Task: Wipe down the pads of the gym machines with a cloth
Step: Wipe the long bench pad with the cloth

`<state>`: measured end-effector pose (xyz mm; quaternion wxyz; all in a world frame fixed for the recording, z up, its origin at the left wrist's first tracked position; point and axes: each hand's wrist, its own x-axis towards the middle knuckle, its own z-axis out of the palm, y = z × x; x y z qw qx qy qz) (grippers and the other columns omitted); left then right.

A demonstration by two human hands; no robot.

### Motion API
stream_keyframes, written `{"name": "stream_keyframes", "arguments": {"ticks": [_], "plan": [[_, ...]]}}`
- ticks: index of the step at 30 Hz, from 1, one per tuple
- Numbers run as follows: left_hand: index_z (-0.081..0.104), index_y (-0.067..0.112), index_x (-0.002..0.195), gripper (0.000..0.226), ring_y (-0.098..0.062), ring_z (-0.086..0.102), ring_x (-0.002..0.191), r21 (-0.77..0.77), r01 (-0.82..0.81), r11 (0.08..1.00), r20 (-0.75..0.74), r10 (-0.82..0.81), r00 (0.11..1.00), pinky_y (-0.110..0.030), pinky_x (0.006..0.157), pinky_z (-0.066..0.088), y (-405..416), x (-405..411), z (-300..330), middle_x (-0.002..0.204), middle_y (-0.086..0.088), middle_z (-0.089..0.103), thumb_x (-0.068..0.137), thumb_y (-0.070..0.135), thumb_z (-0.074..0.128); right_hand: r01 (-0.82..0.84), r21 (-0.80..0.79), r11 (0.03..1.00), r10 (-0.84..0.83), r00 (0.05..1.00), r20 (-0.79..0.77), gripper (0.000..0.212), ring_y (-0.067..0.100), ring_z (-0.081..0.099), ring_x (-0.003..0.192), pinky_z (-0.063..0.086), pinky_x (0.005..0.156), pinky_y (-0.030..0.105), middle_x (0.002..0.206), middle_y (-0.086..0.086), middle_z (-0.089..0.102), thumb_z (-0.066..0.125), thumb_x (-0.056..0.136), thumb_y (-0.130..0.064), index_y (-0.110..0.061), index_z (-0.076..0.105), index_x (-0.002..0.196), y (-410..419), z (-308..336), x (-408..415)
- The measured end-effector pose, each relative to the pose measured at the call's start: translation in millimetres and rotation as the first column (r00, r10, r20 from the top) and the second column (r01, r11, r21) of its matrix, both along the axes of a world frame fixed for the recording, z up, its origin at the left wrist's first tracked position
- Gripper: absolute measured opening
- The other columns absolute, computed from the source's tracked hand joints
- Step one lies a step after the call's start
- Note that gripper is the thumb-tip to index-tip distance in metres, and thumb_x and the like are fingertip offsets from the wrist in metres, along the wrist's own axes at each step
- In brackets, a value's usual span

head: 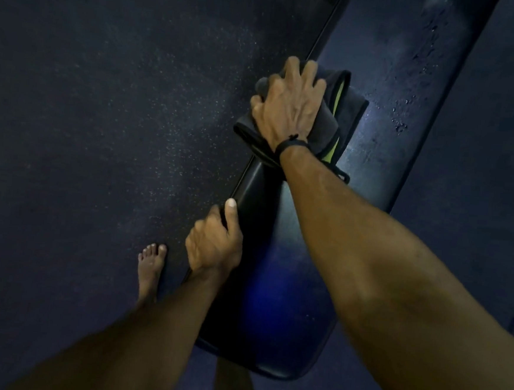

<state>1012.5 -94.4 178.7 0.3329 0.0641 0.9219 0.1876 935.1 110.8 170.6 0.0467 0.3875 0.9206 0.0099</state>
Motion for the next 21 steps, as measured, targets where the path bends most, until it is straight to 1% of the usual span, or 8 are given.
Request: {"name": "stream_keyframes", "arguments": {"ticks": [4, 6, 8, 11, 13, 17, 20, 21], "plan": [[0.053, 0.015, 0.125, 0.053, -0.029, 0.061, 0.098, 0.117, -0.027, 0.993, -0.018, 0.030, 0.999, -0.035, 0.079, 0.034, -4, 0, -8, 0.109, -0.008, 0.064, 0.104, 0.055, 0.025, 0.000, 0.020, 1.000, 0.000, 1.000, 0.017, 0.035, 0.031, 0.041, 0.123, 0.029, 0.088, 0.043, 0.132, 0.004, 0.050, 0.054, 0.089, -0.045, -0.020, 0.072, 0.105, -11, 2, 0], [0.042, 0.019, 0.142, 0.058, -0.027, 0.057, 0.115, 0.194, -0.032, 0.981, -0.005, 0.034, 0.999, -0.032, 0.086, 0.032, -9, 4, -9, 0.136, -0.008, 0.057, 0.103, 0.058, 0.026, 0.002, 0.031, 1.000, -0.003, 0.999, 0.034, 0.035, 0.031, 0.040, 0.125, 0.029, 0.090, 0.044, 0.134, 0.004, 0.049, 0.053, 0.090, -0.045, -0.021, 0.071, 0.107, -31, 2, 10], [0.033, 0.022, 0.151, 0.062, -0.021, 0.050, 0.126, 0.336, -0.138, 0.931, 0.083, 0.117, 0.990, -0.031, 0.093, 0.030, -11, 5, -8, 0.148, -0.001, 0.047, 0.103, 0.060, 0.026, -0.005, 0.033, 0.999, 0.004, 0.999, 0.047, 0.035, 0.032, 0.040, 0.128, 0.030, 0.090, 0.044, 0.135, 0.004, 0.049, 0.053, 0.090, -0.044, -0.021, 0.071, 0.108, -55, 2, 19], [0.032, 0.015, 0.150, 0.070, -0.022, 0.053, 0.119, 0.540, -0.442, 0.717, 0.267, 0.352, 0.897, -0.033, 0.091, 0.042, -26, -10, -9, 0.144, -0.004, 0.046, 0.096, 0.059, 0.030, -0.028, -0.004, 1.000, 0.028, 0.998, 0.050, 0.030, 0.031, 0.043, 0.121, 0.031, 0.084, 0.044, 0.128, 0.003, 0.053, 0.055, 0.089, -0.042, -0.023, 0.072, 0.102, -100, 6, 39], [0.035, 0.010, 0.145, 0.063, -0.025, 0.058, 0.106, 0.588, -0.495, 0.639, 0.227, 0.457, 0.860, -0.033, 0.082, 0.047, -48, -33, -9, 0.138, -0.012, 0.049, 0.099, 0.053, 0.033, -0.036, -0.058, 0.998, 0.038, 0.999, 0.025, 0.024, 0.030, 0.044, 0.115, 0.030, 0.080, 0.043, 0.122, 0.003, 0.056, 0.059, 0.086, -0.041, -0.023, 0.074, 0.094, -139, 10, 57], [0.041, 0.010, 0.134, 0.040, -0.024, 0.059, 0.093, 0.592, -0.442, 0.674, 0.127, 0.464, 0.877, -0.030, 0.070, 0.047, -91, -75, -13, 0.121, -0.006, 0.051, 0.106, 0.038, 0.040, -0.078, -0.169, 0.983, 0.077, 0.997, -0.012, 0.019, 0.027, 0.041, 0.102, 0.028, 0.076, 0.041, 0.110, 0.003, 0.056, 0.067, 0.081, -0.039, -0.022, 0.073, 0.087, -239, 16, 104], [0.056, 0.014, 0.111, 0.015, -0.017, 0.063, 0.074, 0.572, -0.381, 0.727, 0.121, 0.385, 0.915, -0.025, 0.058, 0.045, -101, -82, -17, 0.103, -0.006, 0.064, 0.106, 0.022, 0.045, -0.128, -0.271, 0.954, 0.104, 0.990, -0.100, 0.027, 0.025, 0.043, 0.095, 0.026, 0.073, 0.039, 0.113, 0.002, 0.058, 0.073, 0.077, -0.046, -0.021, 0.071, 0.089, -289, 20, 140], [0.059, 0.016, 0.100, 0.018, -0.014, 0.063, 0.064, 0.570, -0.349, 0.744, 0.108, 0.353, 0.929, -0.025, 0.055, 0.045, -101, -77, -16, 0.094, -0.004, 0.067, 0.106, 0.018, 0.042, -0.138, -0.279, 0.950, 0.105, 0.986, -0.128, 0.031, 0.024, 0.043, 0.094, 0.026, 0.073, 0.039, 0.118, 0.001, 0.058, 0.072, 0.077, -0.049, -0.023, 0.070, 0.094, -300, 19, 154]]}}
